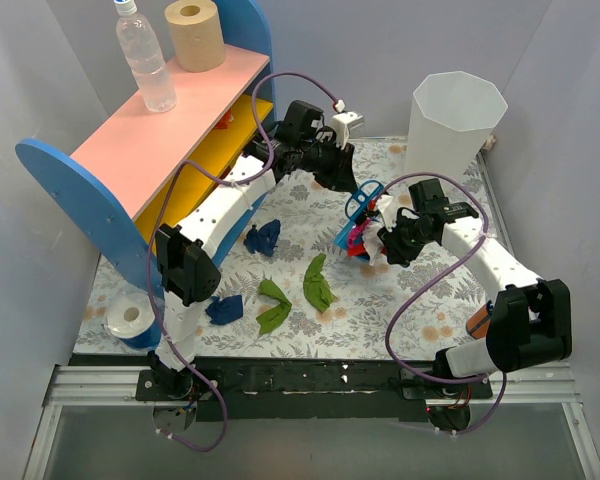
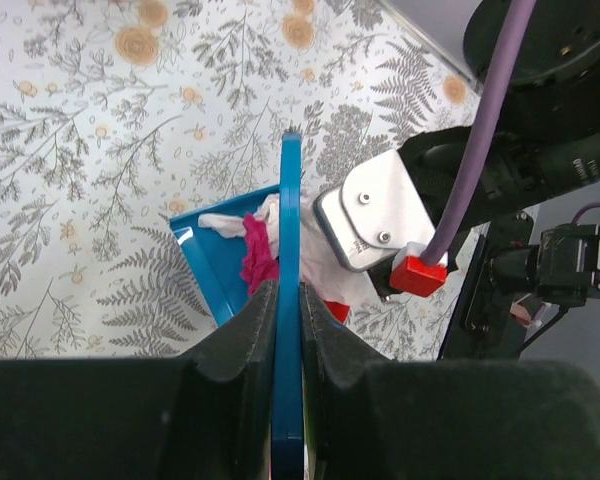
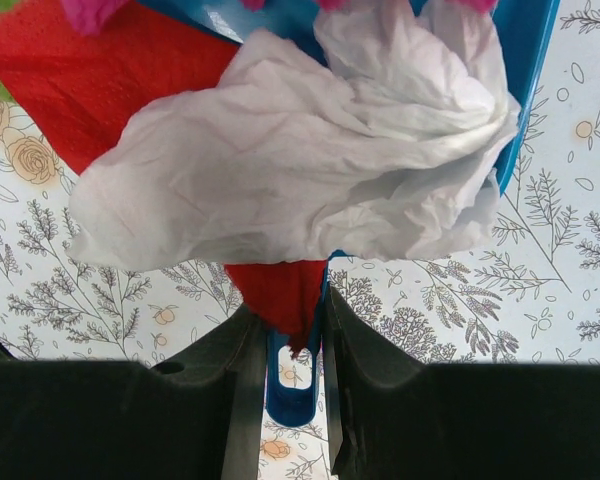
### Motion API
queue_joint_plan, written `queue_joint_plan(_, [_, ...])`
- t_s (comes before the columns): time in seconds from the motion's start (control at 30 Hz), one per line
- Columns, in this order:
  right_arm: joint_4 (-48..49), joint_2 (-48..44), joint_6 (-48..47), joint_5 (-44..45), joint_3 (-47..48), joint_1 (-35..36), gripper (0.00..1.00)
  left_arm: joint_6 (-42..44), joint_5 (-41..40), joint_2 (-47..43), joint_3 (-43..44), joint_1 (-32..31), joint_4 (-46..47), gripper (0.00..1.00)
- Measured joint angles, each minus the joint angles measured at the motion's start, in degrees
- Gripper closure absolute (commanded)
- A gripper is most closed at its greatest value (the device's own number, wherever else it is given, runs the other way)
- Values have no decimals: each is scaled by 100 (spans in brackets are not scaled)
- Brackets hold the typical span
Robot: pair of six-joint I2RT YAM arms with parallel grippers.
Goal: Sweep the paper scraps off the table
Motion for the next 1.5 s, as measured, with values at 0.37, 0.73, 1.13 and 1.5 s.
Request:
queue_joint_plan(0.37, [79,-85,31,2,-46,0,99,-37,22,0,140,2,151,100])
queue_joint_plan(0.73, [299,-337,223,-107,-76,-4,99,417,-1099,-234,498,37,503,100])
queue_joint_plan(1.13, [304,-356,793,-90,807,-195,99,1416,-3108,-2063,-1961,66,1126,100])
queue_joint_plan(1.5, [446,234,1541,120,2865,-428,99,1602,-3084,-2677,-3357,68,863,100])
